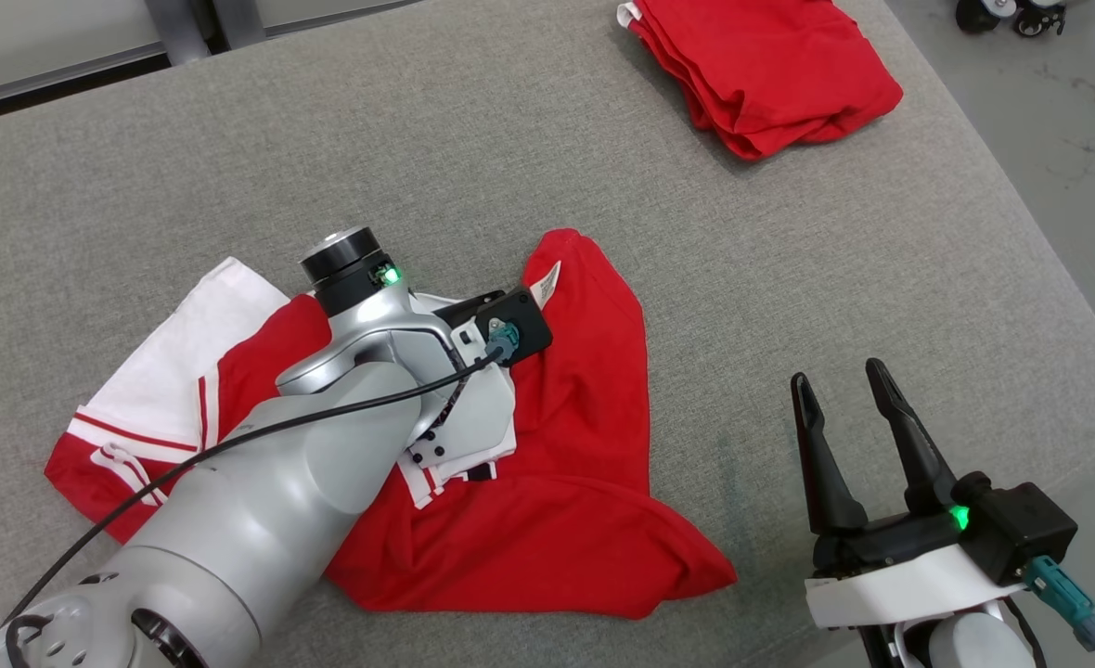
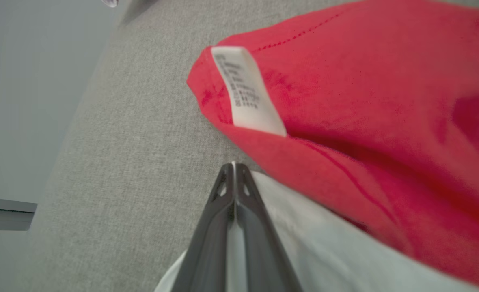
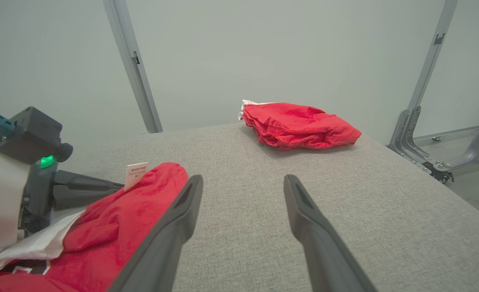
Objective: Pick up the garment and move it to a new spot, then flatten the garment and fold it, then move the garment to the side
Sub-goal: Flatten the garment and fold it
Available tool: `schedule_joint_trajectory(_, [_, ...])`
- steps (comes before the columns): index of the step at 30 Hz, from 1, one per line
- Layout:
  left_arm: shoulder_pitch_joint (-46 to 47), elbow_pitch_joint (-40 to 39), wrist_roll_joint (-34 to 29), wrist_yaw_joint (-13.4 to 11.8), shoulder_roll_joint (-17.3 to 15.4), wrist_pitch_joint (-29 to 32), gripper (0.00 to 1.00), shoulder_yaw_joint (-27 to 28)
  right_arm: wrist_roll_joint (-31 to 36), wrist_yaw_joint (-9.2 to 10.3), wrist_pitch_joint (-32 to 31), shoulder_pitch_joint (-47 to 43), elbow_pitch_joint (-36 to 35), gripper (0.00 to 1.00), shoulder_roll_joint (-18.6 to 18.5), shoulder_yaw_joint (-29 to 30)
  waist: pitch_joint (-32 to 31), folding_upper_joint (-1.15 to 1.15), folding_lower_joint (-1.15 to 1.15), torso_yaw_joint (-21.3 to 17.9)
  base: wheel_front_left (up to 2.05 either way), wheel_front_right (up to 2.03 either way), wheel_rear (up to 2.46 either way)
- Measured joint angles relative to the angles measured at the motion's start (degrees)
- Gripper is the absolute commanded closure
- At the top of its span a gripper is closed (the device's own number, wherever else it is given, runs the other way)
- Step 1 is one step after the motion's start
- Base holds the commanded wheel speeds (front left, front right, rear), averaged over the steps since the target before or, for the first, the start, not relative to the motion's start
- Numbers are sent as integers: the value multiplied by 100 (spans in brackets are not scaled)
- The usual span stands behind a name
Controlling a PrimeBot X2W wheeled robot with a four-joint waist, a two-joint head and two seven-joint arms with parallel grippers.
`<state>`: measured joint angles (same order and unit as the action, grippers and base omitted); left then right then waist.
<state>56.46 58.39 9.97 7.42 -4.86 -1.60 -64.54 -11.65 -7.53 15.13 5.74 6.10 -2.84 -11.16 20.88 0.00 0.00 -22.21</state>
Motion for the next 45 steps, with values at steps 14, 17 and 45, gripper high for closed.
schedule_joint_trajectory(14, [584, -847, 1806, 2, -445, -886, 100, 350, 168, 0, 0, -119, 19, 0, -1, 274, -334, 0, 0, 556, 0, 0, 0])
schedule_joint_trajectory(17, [604, -1430, 2570, 1, -775, -829, 100, 480, 215, 0, 0, -131, 19, 0, 2, 246, -442, 0, 0, 778, 0, 0, 0])
schedule_joint_trajectory(45, [-526, -5074, 3856, -886, -3890, -600, 100, 991, -2891, 1, 0, -1449, -88, 0, -1397, -1235, -256, 0, 0, 1643, 0, 0, 0])
